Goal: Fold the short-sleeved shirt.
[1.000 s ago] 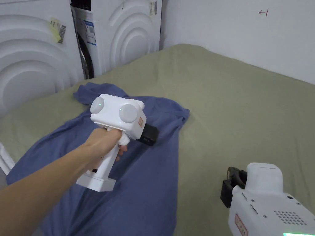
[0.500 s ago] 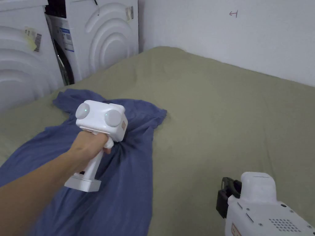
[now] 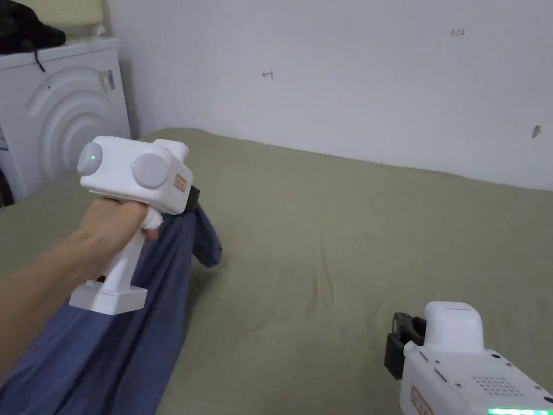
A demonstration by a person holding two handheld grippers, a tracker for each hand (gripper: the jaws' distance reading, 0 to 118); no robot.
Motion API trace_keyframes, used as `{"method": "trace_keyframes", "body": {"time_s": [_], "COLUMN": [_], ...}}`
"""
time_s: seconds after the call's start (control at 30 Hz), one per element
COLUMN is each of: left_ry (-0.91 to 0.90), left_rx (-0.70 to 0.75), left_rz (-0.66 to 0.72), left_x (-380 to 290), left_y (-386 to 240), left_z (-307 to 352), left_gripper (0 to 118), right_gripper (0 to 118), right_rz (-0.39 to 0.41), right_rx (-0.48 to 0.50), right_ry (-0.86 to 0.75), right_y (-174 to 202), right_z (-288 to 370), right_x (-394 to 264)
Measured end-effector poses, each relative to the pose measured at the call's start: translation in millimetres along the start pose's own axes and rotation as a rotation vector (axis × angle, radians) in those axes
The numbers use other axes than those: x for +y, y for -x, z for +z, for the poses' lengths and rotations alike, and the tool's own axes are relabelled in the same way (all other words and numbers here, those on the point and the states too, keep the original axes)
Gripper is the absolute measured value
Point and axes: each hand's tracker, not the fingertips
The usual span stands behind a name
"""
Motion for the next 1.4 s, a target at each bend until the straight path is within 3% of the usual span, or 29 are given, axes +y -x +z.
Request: {"method": "trace_keyframes", "body": {"time_s": [0.33, 0.47, 0.63, 0.77, 1.0, 1.03, 1.07, 1.13, 1.33, 1.37, 1.4], "left_ry": [-0.061, 0.007, 0.149, 0.256, 0.248, 0.227, 0.208, 0.155, -0.114, -0.164, -0.195], "left_rx": [-0.449, -0.621, -0.672, -0.583, -0.562, -0.573, -0.566, -0.550, -0.422, -0.392, -0.368], "left_rz": [-0.136, -0.175, -0.249, -0.296, -0.290, -0.277, -0.257, -0.223, -0.077, -0.044, -0.028], "left_x": [30.5, 16.0, -27.8, -69.4, -75.4, -77.0, -76.5, -77.2, -99.7, -109.4, -118.6], "left_y": [-244.0, -330.2, -402.1, -429.5, -415.2, -409.8, -403.3, -383.8, -273.8, -251.0, -233.3], "left_z": [13.3, -5.2, -62.2, -121.6, -140.9, -131.7, -127.3, -114.8, -20.5, -2.0, 12.5], "left_gripper": [0, 0, 0, 0, 2, 10, 37, 118, 95, 84, 63], "right_gripper": [0, 0, 0, 0, 0, 0, 0, 0, 0, 0, 0], "right_rz": [-0.049, -0.072, -0.109, -0.136, -0.157, -0.160, -0.161, -0.161, -0.149, -0.143, -0.138], "right_rx": [-0.235, -0.334, -0.405, -0.421, -0.416, -0.411, -0.407, -0.400, -0.355, -0.347, -0.337], "right_ry": [-0.054, -0.050, -0.006, 0.037, 0.071, 0.072, 0.069, 0.062, 0.023, 0.015, 0.008], "right_y": [-94.7, -133.3, -169.7, -187.3, -192.8, -191.6, -188.9, -183.3, -158.2, -152.4, -147.3], "right_z": [65.5, 81.4, 83.3, 72.0, 57.8, 57.9, 58.8, 62.0, 72.1, 72.9, 73.4], "right_x": [-1.0, -7.2, -24.9, -41.7, -52.5, -52.1, -51.4, -49.7, -41.4, -40.0, -39.0]}}
